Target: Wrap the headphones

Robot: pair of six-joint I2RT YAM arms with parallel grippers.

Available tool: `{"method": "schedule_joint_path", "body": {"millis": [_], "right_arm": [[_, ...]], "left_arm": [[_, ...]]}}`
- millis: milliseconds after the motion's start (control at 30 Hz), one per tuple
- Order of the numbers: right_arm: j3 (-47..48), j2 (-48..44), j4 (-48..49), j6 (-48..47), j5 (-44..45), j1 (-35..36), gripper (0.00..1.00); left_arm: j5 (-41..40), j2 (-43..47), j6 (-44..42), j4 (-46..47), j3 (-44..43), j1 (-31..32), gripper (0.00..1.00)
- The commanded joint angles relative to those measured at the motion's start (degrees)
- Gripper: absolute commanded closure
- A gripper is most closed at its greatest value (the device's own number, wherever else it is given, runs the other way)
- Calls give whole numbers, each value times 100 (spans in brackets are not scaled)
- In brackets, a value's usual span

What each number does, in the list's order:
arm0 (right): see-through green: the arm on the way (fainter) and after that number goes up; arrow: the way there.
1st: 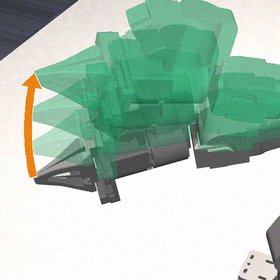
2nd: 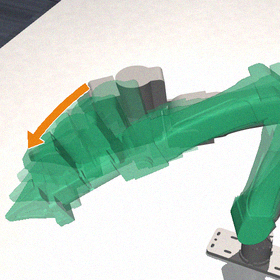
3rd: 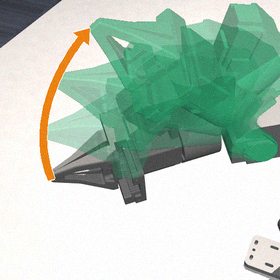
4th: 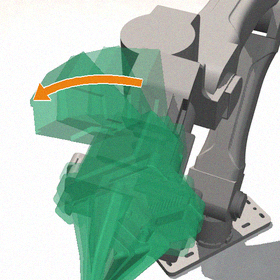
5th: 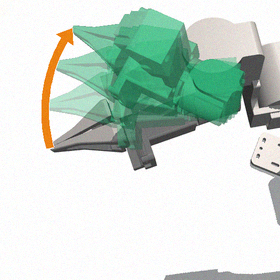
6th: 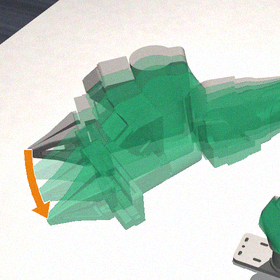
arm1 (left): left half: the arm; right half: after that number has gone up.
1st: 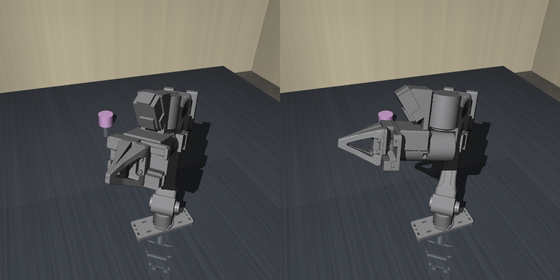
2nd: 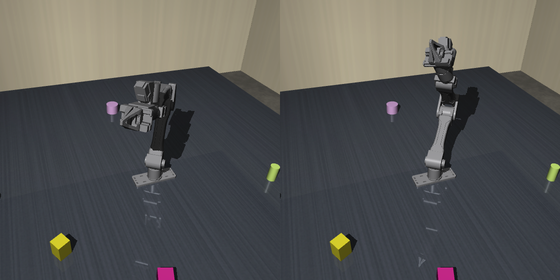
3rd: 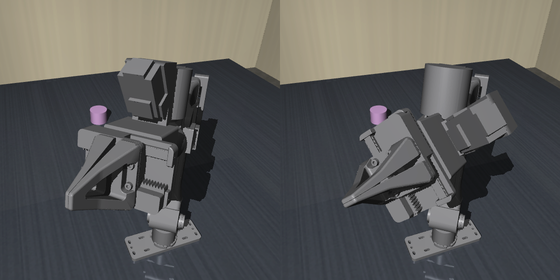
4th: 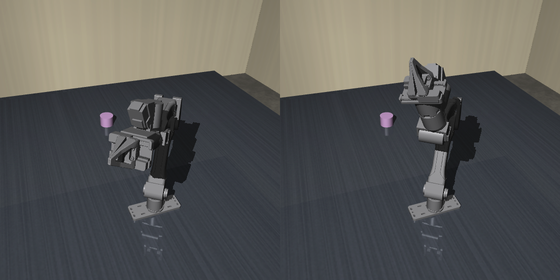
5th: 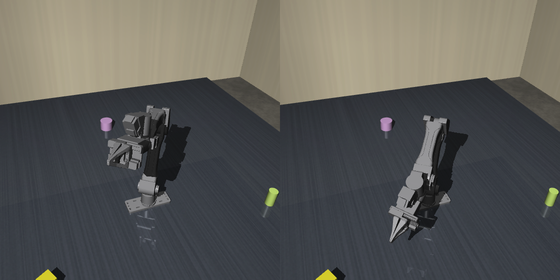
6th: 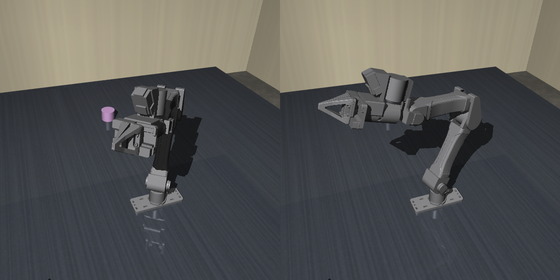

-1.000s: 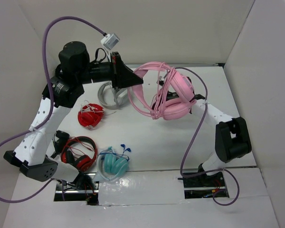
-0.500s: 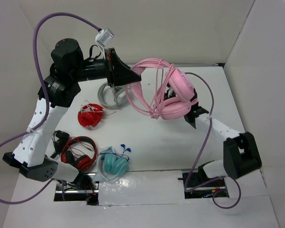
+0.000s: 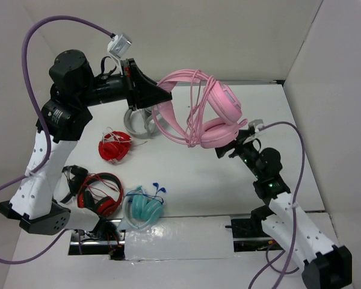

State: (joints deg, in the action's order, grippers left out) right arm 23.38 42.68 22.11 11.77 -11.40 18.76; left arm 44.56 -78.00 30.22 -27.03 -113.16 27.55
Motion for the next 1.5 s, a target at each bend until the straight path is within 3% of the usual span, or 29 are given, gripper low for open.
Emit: {"method": "schedule_joint_path", "body": {"millis": [0,267,400,600,800,1067,1200,1233,1467], "right_arm": [[-158,-759,92,-288,-519,74,0],[325,-902,-550,-1001,-1277,741,0],[475,-516,-445,-1467,-426,1717,0],[632,326,852,-1784,680,2534,0],[554,663,1673,-1617,1658,2580,0],[685,417,1508,-1695,1203,2615,6],[818,496,1331,-1801,964,2720,17],[826,531,1331,-1810,938,2738,25],[888,821,1471,-1766,832,2817,26]], "left_arm": [[0,285,169,620,-162,-48,100],[18,390,177,637,-145,-66,100],[-17,496,195,664,-83,-66,100],[18,531,221,619,-48,-66,100],[27,549,230,593,-74,-66,100],[80,593,300,716,66,-66,100],[159,549,362,760,49,-66,100],[141,549,388,778,66,-66,100],[308,540,520,989,119,-57,100]]}}
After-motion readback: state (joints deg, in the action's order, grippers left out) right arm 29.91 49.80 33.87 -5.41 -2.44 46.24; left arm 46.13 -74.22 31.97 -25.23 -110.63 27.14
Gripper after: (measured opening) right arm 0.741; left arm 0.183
